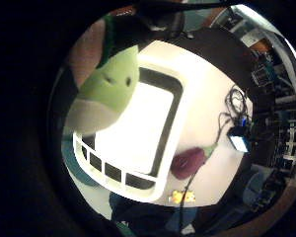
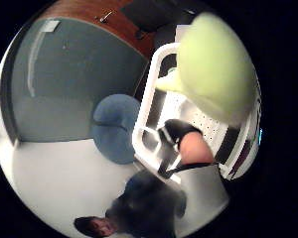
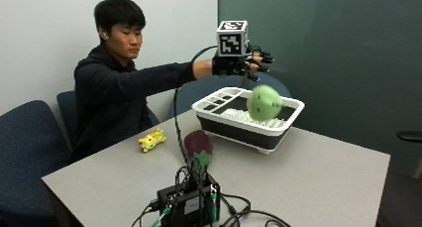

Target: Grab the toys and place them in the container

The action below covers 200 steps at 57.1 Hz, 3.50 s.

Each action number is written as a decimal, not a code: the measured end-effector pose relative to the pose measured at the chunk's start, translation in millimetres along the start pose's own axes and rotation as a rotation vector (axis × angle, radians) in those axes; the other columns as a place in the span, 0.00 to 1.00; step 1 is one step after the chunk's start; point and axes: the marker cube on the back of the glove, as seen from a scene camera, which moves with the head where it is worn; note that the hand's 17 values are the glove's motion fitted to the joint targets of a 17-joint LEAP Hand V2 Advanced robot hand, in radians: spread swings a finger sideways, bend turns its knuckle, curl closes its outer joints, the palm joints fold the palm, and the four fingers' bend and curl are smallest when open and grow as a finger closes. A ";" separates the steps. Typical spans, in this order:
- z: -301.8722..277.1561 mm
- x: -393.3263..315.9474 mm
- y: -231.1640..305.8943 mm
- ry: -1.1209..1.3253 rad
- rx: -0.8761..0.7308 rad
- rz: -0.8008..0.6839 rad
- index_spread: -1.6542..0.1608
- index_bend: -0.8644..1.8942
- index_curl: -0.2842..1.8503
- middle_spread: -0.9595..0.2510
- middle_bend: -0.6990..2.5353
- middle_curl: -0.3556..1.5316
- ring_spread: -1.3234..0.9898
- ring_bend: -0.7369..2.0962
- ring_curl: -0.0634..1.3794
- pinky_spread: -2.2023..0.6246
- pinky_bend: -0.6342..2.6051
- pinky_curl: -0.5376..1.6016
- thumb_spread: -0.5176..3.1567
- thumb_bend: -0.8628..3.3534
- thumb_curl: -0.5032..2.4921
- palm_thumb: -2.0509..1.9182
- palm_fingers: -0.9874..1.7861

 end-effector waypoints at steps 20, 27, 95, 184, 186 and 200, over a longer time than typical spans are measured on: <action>-33.9 91.7 107.6 0.033 -0.249 -0.110 0.76 0.34 0.34 0.77 0.25 0.40 0.56 0.32 0.31 0.79 0.47 0.42 0.46 0.20 0.36 0.59 0.25; -8.6 139.2 129.7 0.133 -0.284 -0.076 0.77 0.34 0.31 0.78 0.25 0.38 0.57 0.32 0.29 0.79 0.46 0.42 0.48 0.20 0.34 0.59 0.26; -10.9 107.2 76.6 -0.032 0.207 -0.232 0.70 0.62 0.54 0.54 0.59 0.70 0.38 0.72 0.60 0.65 0.49 0.51 0.32 0.22 0.44 0.66 0.64; 139.9 208.1 281.0 0.365 -0.478 -0.387 0.74 0.60 0.40 0.74 0.29 0.35 0.55 0.29 0.11 0.78 0.31 0.40 0.50 0.24 0.33 0.66 0.38; 138.2 205.6 277.5 0.346 -0.459 -0.389 0.74 0.62 0.41 0.73 0.31 0.36 0.54 0.30 0.11 0.78 0.30 0.40 0.50 0.25 0.34 0.67 0.41; 68.9 164.9 228.2 0.242 -0.257 -0.378 0.79 0.69 0.48 0.62 0.40 0.43 0.50 0.32 0.09 0.78 0.28 0.40 0.46 0.24 0.37 0.69 0.45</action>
